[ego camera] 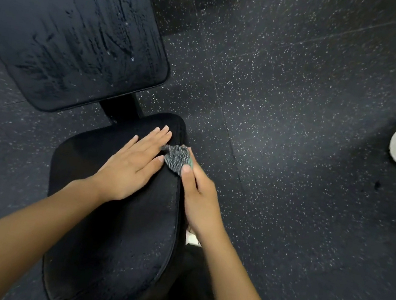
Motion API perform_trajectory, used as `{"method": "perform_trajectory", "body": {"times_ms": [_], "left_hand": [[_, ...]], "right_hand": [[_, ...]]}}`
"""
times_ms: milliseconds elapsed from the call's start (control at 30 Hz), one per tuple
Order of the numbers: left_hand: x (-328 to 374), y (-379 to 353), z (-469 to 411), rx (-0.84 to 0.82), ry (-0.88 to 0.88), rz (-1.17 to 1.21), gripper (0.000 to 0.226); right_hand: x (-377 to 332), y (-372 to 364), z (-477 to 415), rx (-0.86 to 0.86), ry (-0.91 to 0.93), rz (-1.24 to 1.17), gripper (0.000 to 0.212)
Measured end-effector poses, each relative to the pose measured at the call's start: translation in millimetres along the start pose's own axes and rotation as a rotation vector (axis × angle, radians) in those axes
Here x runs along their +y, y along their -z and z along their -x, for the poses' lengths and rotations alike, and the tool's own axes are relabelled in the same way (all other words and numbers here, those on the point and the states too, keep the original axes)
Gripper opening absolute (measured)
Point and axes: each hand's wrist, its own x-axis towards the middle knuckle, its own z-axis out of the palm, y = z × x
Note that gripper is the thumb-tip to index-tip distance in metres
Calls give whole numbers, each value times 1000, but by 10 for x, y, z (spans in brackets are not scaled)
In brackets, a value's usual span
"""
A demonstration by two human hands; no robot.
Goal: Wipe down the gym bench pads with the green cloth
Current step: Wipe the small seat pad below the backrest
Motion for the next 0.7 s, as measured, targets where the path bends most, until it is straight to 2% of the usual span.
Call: {"method": "perform_trajectory", "body": {"times_ms": [167,400,533,700], "left_hand": [[61,3,86,-2,10,20,78],[116,-13,232,-17,0,-17,75],[148,-31,306,-7,0,-1,72],[160,-41,329,5,4,22,70]], "right_hand": [[-59,-23,5,2,-37,-16,42],[-130,76,768,-102,89,15,37],[-101,84,1171,-146,144,109,38],[-147,99,1102,-189,83,89,41]]}}
